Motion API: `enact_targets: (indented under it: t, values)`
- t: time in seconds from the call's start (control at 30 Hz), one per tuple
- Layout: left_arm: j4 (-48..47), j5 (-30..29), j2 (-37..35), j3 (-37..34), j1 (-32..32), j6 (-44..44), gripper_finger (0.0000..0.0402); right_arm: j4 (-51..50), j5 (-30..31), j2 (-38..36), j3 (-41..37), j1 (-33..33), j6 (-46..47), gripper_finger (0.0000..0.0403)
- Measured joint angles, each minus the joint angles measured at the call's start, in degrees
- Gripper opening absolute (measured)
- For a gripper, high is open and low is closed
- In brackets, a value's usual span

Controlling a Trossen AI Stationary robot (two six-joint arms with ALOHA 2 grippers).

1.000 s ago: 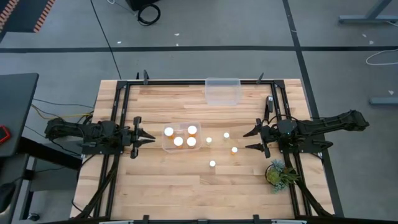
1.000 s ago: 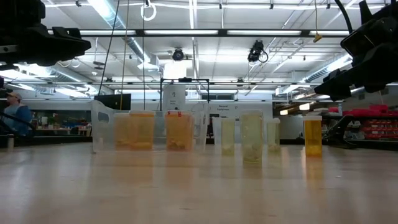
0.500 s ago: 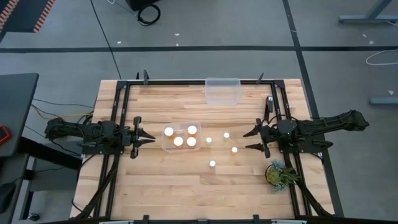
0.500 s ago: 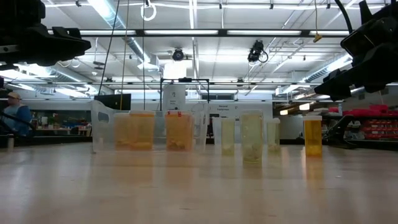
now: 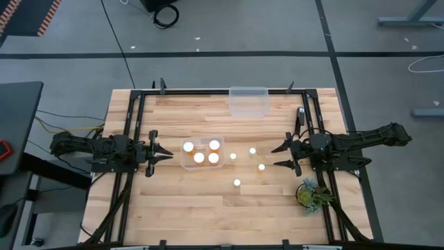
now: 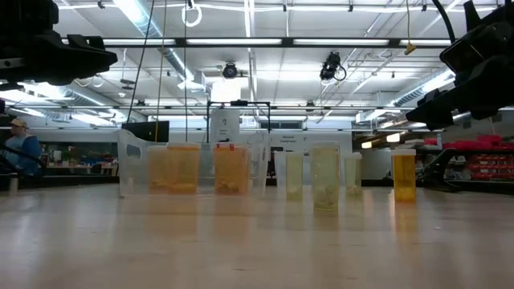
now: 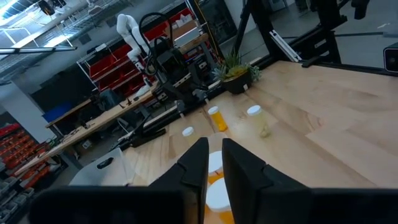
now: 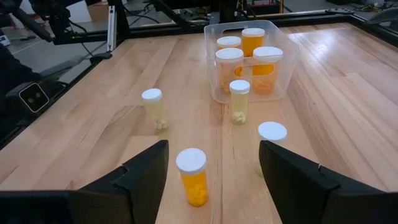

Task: Pick and place medicine bottles into bin by pill shape (circle, oval)
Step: Put the top small yellow pill bottle into the top transparent bin

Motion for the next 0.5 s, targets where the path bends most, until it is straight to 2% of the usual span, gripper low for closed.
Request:
enact_targets:
  t: [0.5]
  values:
    - [0.0,0.0,0.0,0.0,0.0,0.0,0.0049,0.0,0.0,0.0,0.0,0.0,0.0,0.0257]
